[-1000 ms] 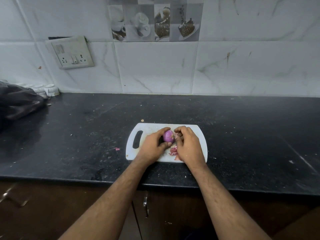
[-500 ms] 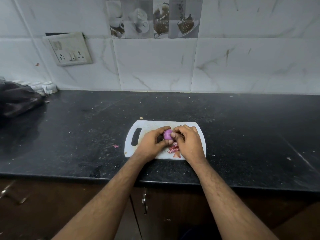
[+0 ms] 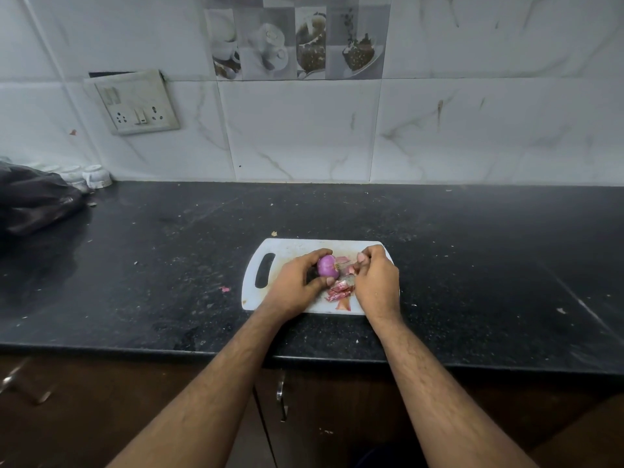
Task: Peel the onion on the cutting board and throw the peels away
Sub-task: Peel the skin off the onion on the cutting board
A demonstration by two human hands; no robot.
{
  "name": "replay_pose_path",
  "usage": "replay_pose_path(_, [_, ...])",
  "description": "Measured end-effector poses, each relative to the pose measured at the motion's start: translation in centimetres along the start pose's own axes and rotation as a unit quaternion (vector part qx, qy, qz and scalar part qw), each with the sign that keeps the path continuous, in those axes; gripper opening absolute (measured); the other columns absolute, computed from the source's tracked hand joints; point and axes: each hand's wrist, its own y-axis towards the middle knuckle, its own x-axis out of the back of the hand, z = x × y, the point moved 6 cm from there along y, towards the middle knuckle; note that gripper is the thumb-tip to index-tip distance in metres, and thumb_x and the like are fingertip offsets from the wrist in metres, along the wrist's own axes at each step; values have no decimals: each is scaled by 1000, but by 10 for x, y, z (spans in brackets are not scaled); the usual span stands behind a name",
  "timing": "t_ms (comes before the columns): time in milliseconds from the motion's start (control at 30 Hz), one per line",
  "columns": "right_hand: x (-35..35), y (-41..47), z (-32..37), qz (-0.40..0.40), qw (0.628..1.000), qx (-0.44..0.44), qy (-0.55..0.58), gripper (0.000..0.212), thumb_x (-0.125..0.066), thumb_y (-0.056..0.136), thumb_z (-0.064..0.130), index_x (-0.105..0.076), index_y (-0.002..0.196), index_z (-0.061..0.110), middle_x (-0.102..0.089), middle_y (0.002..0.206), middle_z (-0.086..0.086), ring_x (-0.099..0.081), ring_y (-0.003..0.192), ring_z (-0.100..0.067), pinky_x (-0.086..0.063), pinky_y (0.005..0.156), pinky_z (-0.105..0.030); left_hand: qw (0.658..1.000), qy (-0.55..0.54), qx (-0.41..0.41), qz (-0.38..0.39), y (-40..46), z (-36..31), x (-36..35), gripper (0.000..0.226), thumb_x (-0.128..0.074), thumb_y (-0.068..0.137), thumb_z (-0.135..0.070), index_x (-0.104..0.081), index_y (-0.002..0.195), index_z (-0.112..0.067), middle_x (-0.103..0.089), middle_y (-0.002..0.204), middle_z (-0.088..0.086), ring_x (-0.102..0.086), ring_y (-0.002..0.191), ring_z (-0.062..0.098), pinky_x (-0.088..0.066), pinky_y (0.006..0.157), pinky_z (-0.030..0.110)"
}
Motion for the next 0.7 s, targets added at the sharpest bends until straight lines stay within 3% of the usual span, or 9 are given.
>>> replay_pose_path(133, [-9,-6,10,85,995,39,35,16,-48,106,20,-58,117,20,-65,109,2,-71,71,-18,-58,59,-34,1000,-1,-4,-9,1,1,1,59,-77,89,-19,-56,143,-17,-68,132,-3,-64,118,8,-47,108,25])
replay_pose_path(200, [-14,-8,16,121,991,62,-4,28,-49,104,44,-59,118,23,-63,109,7,-67,83,-12,-57,69,-33,1000,-2,-12,-16,2,1,1,57,-77,89,-17,-57,143,-16,-68,132,-3,-64,119,7,-48,108,26])
replay_pose_path(267, [-16,-8,17,119,986,84,-88,41,-45,99,60,-60,107,23,-62,101,8,-55,95,-12,-51,81,-34,1000,-1,-18,-18,2,1,1,55,-75,90,-16,-57,142,-16,-69,131,-4,-64,119,6,-48,108,25])
replay_pose_path(400, [-19,-11,22,100,972,117,-180,40,-32,106,49,-56,93,20,-63,93,1,-49,92,-20,-46,88,-41,999,-7,-26,-18,2,2,1,53,-75,90,-15,-58,139,-16,-69,128,-5,-65,117,6,-49,107,26])
replay_pose_path(567, [-17,-6,20,120,979,104,-129,33,-36,108,33,-54,84,20,-62,85,4,-50,90,-19,-44,88,-42,1000,0,-30,-4,2,2,-1,55,-76,90,-16,-58,141,-16,-69,129,-4,-65,117,7,-48,107,25])
replay_pose_path(700, [-14,-8,23,125,978,111,-122,31,-37,109,27,-51,83,17,-54,80,4,-50,88,-20,-43,83,-39,995,79,-56,-5,3,-1,-4,54,-71,93,-18,-54,144,-16,-69,126,4,-62,116,17,-46,105,31])
